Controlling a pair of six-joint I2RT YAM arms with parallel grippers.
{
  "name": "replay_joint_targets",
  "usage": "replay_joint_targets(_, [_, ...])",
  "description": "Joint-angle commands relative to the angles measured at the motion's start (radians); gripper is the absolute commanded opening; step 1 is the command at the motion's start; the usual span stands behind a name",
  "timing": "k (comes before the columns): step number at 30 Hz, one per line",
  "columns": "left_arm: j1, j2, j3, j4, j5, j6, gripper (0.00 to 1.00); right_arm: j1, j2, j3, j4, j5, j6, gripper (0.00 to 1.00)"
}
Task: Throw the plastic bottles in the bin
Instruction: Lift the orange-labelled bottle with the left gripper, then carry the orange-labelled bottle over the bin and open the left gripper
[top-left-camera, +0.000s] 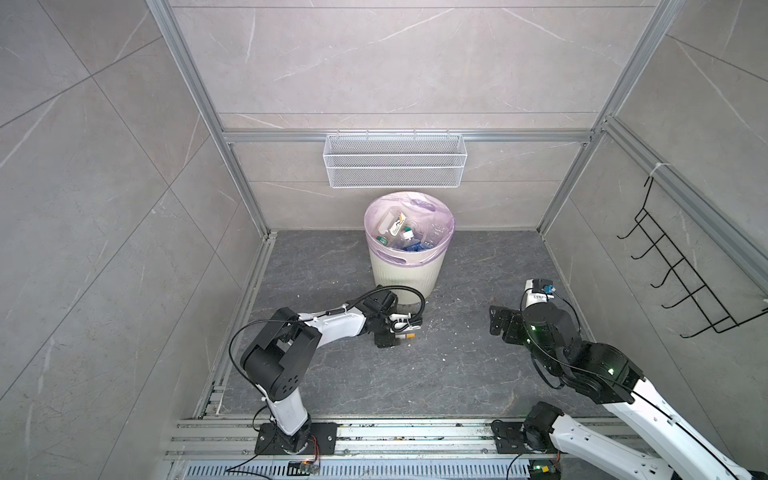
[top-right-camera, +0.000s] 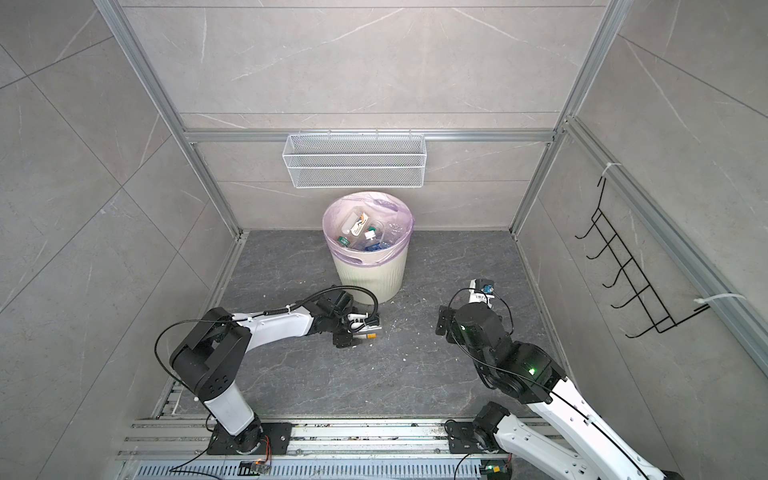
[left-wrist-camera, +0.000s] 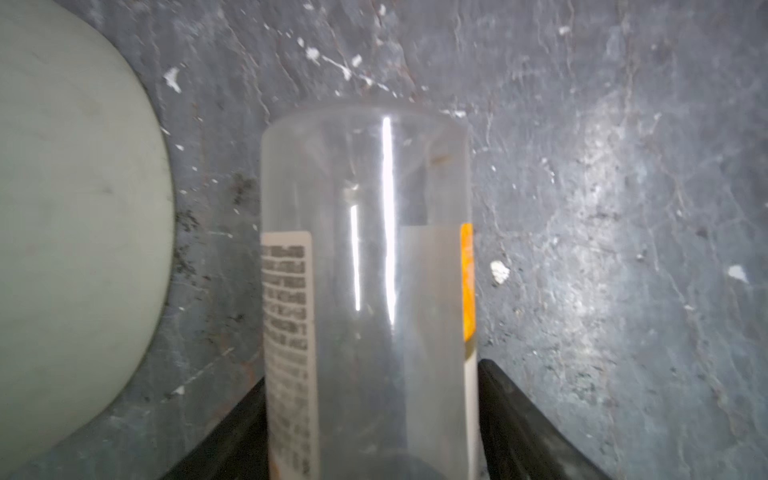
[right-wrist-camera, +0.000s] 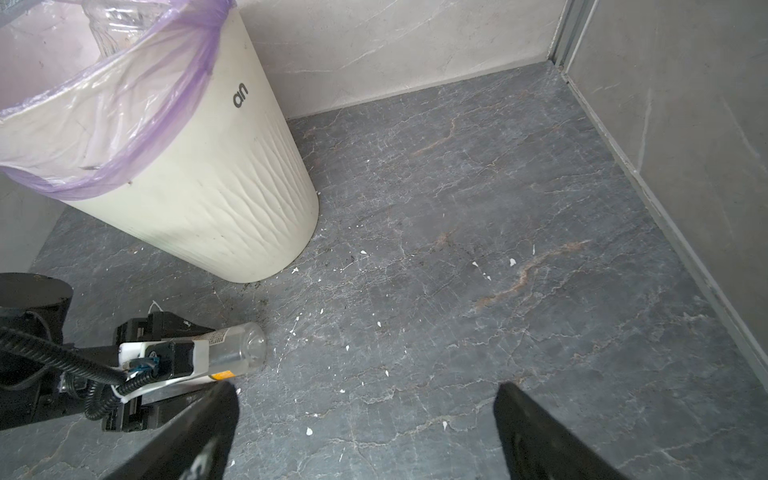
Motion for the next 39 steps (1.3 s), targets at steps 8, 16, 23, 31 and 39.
replay_joint_targets(8, [0.009,-0.320,-0.158,0.007,0.002,-0.187,0.35,0.001,0.037,-0.014,0.044,-0.022,0.014,0.96])
replay_joint_targets(16, [0.115,-0.540,-0.249,-0.062,0.021,-0.304,0.34,0.001,0.103,-0.008,0.101,-0.067,0.012,0.95])
replay_joint_targets(23, [0.295,-0.686,-0.292,-0.100,0.060,-0.396,0.33,0.002,0.174,-0.014,0.164,-0.107,0.005,0.95])
replay_joint_targets(31, [0.451,-0.762,-0.285,-0.100,0.106,-0.468,0.32,0.001,0.210,-0.018,0.206,-0.129,0.004,0.95])
replay_joint_targets(39, [0.477,-0.742,-0.141,-0.141,0.107,-0.529,0.31,0.001,0.215,-0.029,0.221,-0.137,0.003,0.95])
